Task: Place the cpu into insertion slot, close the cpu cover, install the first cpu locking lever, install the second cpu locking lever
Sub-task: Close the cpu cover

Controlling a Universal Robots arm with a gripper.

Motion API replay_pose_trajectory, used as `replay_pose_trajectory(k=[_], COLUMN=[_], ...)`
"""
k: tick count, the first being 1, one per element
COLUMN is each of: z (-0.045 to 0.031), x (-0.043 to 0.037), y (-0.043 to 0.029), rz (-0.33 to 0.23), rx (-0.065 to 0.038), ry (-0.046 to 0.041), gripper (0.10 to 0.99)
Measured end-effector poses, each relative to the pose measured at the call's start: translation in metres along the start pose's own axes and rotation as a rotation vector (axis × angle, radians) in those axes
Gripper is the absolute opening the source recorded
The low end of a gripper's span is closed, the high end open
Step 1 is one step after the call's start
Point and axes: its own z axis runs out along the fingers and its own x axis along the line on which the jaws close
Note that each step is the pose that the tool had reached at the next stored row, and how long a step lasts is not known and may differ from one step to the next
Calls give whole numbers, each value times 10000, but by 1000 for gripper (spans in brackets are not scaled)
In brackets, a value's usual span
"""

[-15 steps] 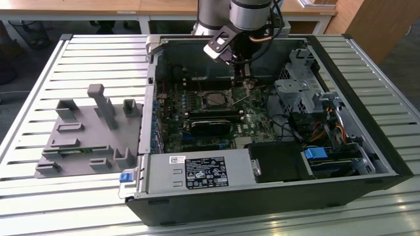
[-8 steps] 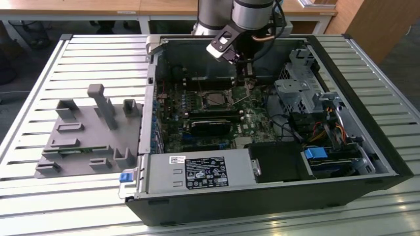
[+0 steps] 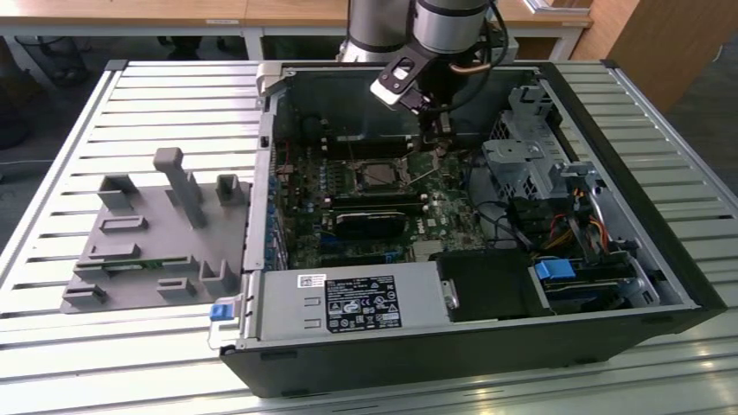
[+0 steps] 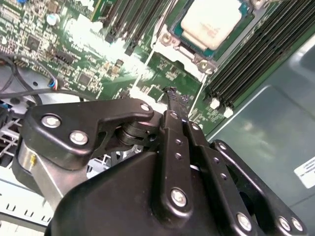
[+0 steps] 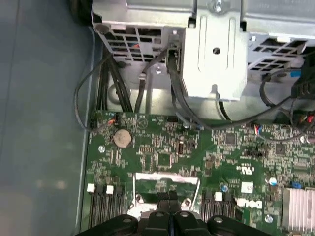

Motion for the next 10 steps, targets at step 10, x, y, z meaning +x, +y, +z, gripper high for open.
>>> replay_pose_trajectory(k=[10], z=[25], x=[35], y=[139], rz=[-4], rx=[22], ry=[-69], gripper=[106])
